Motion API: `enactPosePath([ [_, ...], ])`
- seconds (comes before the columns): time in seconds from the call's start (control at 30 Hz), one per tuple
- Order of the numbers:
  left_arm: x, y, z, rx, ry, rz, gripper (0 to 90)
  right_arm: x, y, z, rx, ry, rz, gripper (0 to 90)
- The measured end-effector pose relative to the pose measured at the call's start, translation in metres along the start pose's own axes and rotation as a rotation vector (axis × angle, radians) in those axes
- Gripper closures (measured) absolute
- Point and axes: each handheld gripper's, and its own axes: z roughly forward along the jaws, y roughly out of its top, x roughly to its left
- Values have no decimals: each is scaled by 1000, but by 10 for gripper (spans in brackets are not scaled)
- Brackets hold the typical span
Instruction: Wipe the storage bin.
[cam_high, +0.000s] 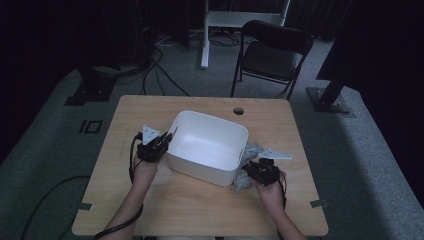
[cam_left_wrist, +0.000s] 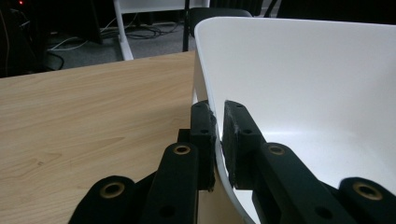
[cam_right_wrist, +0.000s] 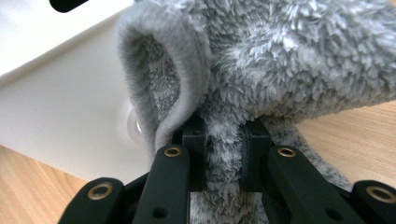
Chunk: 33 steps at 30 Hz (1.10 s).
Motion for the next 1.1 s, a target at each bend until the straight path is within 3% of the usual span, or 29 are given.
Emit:
enactPosePath([
  [0.17,0,0,0,-1,-3,-2,825,-4,-7,15,63,-48,-1,773],
  [0.27,1,0,0,2,-2,-2,823,-14,-18,28,113,-23,38,772],
  [0.47,-1,1,0,5,18,-6,820,-16,-16,27,117,-7,58,771],
  [0.83,-1,0,1,-2,22,-14,832,-10,20,-26,-122,46,53,767],
  [0.93,0,1,1,4,7,-8,834,-4,25,-25,-115,14,8,767],
  [1.1,1,1,1,4,-11,-2,831,-6,24,-14,-66,-4,7,769],
])
